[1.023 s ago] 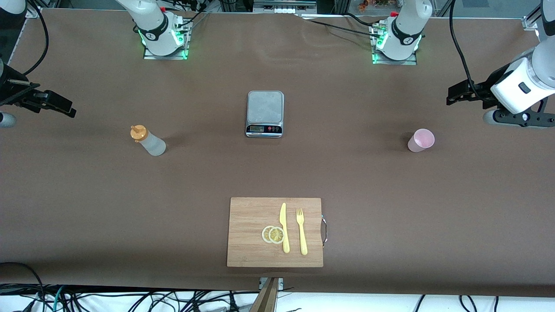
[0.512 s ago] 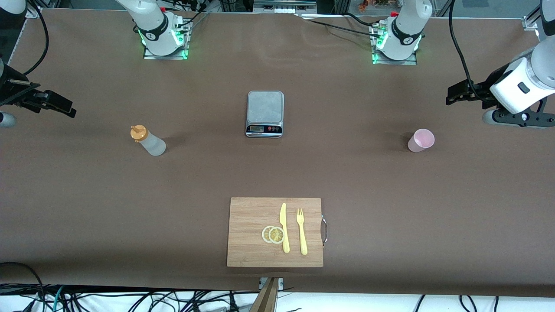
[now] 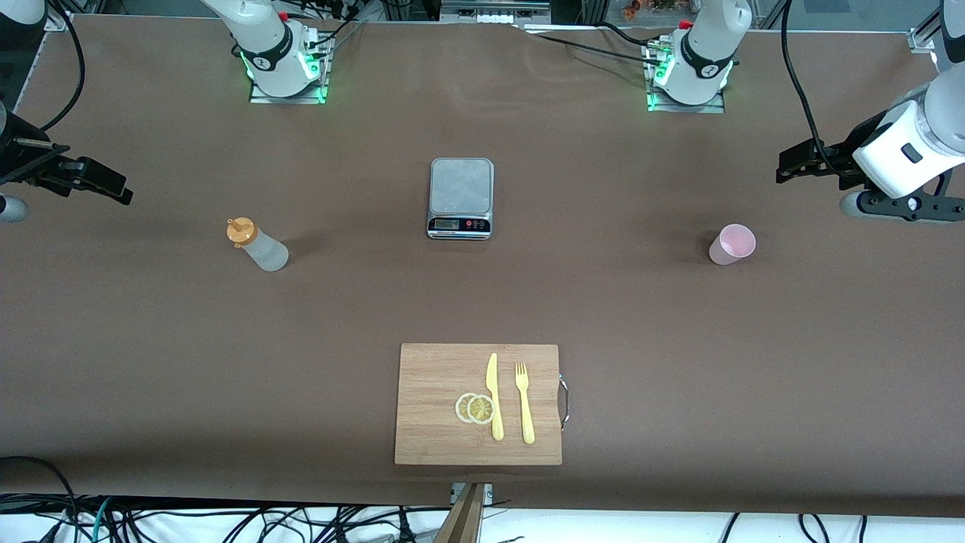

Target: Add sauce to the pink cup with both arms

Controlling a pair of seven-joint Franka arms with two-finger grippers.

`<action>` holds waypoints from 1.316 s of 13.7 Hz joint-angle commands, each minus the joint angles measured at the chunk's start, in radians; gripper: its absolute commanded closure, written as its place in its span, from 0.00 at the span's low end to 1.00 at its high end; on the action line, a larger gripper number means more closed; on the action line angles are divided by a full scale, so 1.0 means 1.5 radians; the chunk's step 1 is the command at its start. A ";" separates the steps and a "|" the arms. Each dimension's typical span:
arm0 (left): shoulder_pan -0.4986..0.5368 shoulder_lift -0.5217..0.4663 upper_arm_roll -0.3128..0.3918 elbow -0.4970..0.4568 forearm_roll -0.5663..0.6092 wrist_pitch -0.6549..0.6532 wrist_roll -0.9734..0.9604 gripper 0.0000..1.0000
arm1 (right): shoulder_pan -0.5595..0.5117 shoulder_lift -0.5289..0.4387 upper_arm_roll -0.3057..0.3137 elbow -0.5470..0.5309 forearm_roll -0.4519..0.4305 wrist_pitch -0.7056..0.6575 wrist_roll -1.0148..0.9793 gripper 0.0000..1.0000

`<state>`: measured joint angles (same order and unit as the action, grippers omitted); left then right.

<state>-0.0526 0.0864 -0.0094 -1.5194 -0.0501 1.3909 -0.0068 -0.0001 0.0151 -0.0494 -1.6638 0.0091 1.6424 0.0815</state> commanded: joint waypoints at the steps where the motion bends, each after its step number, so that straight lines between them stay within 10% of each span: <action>1: -0.002 0.006 0.002 0.012 0.000 -0.008 -0.006 0.00 | -0.004 -0.011 0.003 -0.010 0.011 -0.001 -0.008 0.00; 18: -0.003 0.007 0.002 0.012 0.000 -0.008 -0.003 0.00 | -0.004 -0.011 0.003 -0.010 0.011 -0.001 -0.007 0.00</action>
<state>-0.0526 0.0897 -0.0094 -1.5194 -0.0501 1.3909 -0.0071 -0.0001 0.0151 -0.0493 -1.6638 0.0092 1.6424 0.0815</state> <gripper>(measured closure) 0.000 0.000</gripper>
